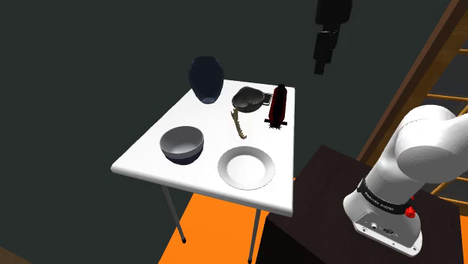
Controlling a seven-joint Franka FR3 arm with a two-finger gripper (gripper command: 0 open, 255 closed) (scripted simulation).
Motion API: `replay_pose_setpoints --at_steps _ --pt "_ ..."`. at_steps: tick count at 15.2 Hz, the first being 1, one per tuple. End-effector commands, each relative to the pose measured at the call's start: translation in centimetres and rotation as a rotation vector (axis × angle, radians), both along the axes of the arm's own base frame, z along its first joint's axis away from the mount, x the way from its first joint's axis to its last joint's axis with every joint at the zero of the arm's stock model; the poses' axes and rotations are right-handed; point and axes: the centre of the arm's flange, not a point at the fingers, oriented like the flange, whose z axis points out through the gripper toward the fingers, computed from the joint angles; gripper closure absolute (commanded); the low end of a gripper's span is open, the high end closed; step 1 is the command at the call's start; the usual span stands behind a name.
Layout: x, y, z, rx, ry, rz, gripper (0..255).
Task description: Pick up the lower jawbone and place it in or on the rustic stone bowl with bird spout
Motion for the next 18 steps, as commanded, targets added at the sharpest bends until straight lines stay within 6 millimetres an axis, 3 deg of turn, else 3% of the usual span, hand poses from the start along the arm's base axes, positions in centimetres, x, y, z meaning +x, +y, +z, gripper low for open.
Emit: replay_pose_setpoints --at_steps 1,18 --pt "0.0 0.0 0.0 0.0 0.0 0.0 0" --pt "15.8 -0.3 -15.6 0.128 -0.003 -0.376 0"
